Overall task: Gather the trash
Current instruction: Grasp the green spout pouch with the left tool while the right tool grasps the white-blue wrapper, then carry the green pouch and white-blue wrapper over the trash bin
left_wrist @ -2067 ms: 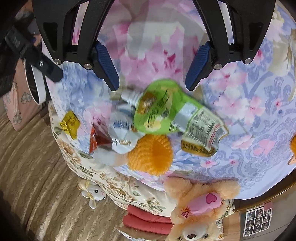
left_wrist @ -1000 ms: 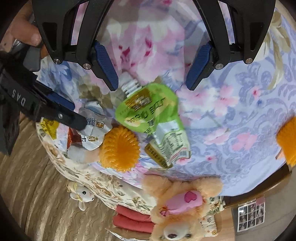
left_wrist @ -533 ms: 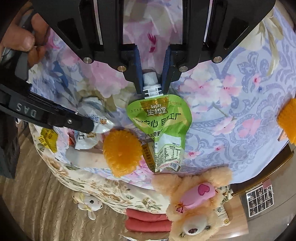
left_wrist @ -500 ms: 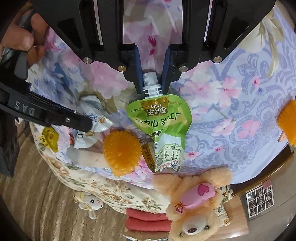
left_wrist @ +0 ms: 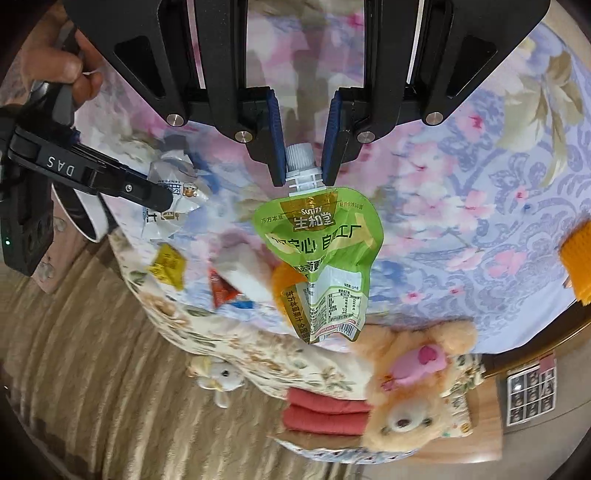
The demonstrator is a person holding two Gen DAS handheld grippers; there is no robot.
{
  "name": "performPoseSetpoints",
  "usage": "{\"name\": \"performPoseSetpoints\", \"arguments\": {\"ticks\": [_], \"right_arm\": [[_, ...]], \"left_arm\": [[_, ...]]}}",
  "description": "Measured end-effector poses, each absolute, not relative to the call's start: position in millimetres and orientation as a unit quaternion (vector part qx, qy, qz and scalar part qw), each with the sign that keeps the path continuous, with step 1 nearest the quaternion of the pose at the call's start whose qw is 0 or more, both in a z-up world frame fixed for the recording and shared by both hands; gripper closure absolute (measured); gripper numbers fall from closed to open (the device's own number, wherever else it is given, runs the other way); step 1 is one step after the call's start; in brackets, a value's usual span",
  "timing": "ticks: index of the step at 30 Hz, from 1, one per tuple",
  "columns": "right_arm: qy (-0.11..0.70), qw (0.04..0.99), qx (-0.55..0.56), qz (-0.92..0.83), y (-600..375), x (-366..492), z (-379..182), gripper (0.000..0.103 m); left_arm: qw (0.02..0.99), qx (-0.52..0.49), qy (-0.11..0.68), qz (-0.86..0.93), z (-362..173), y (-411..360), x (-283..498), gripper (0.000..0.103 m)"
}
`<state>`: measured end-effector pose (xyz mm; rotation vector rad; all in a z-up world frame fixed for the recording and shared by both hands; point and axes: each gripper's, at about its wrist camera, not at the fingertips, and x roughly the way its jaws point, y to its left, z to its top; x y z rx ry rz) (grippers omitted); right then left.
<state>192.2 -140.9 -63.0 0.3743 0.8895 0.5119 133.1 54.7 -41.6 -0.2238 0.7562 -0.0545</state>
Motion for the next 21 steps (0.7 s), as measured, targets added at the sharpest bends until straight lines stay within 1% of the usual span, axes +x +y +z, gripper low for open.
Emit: {"name": "performPoseSetpoints", "arguments": {"ticks": [21], "right_arm": [[0.383,0.885,0.221,0.143,-262,136,-48,0.068]], "left_arm": [[0.913,-0.054,0.372,-0.159,-25,-61,129,0.085]]}}
